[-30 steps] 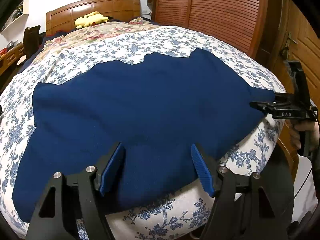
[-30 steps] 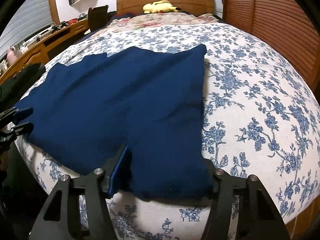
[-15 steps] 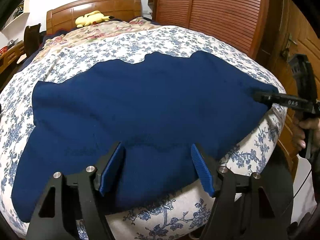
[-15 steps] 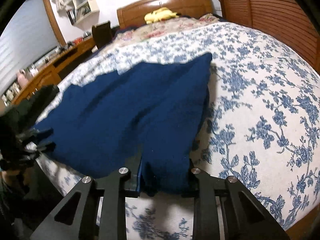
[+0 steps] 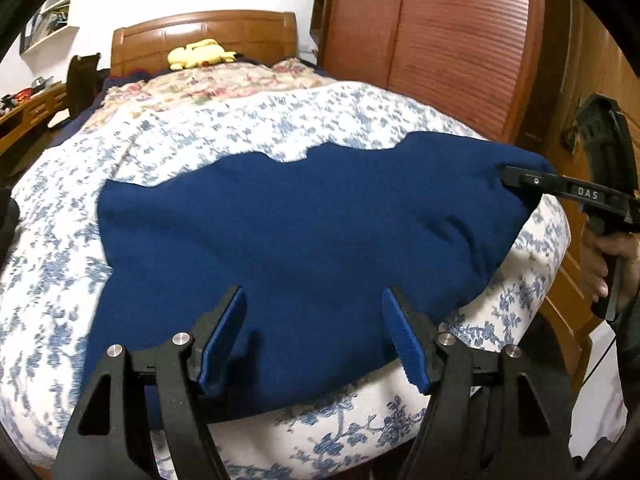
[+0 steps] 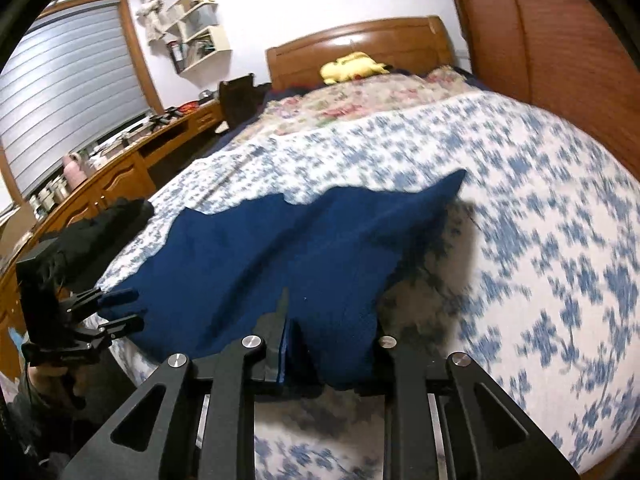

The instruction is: Fold large clothes

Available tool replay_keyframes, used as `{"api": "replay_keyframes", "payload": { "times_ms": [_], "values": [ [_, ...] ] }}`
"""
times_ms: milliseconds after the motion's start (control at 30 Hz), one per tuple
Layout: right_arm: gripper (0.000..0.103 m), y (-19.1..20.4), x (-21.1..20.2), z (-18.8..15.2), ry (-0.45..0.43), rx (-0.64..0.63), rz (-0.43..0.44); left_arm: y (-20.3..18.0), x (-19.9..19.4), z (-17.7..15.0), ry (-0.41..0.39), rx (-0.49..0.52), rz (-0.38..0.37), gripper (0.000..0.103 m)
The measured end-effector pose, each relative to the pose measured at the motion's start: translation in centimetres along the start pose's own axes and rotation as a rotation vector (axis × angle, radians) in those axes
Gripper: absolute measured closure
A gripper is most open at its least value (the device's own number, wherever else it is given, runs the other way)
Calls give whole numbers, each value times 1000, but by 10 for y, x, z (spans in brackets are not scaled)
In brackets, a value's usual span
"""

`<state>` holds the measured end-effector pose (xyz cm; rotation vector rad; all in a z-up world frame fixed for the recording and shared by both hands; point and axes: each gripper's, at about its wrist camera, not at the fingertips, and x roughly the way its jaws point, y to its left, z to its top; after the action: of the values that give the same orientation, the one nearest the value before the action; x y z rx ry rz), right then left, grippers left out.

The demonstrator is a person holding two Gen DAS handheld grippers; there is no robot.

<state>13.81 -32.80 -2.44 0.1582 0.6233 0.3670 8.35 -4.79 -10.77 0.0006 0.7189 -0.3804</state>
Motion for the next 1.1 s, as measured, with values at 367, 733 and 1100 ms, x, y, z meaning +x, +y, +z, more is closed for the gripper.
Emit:
{"api": "replay_keyframes", "payload": {
  "times_ms": [367, 733, 1100],
  "values": [
    [83, 93, 46, 39, 2, -212, 80, 63, -54, -15, -80, -89, 82, 32],
    [82, 208, 134, 51, 63, -399, 265, 137, -92, -47, -86, -204, 194, 32],
    [52, 217, 169, 59, 111, -384, 285, 150, -96, -52, -96, -220, 197, 32]
  ]
}}
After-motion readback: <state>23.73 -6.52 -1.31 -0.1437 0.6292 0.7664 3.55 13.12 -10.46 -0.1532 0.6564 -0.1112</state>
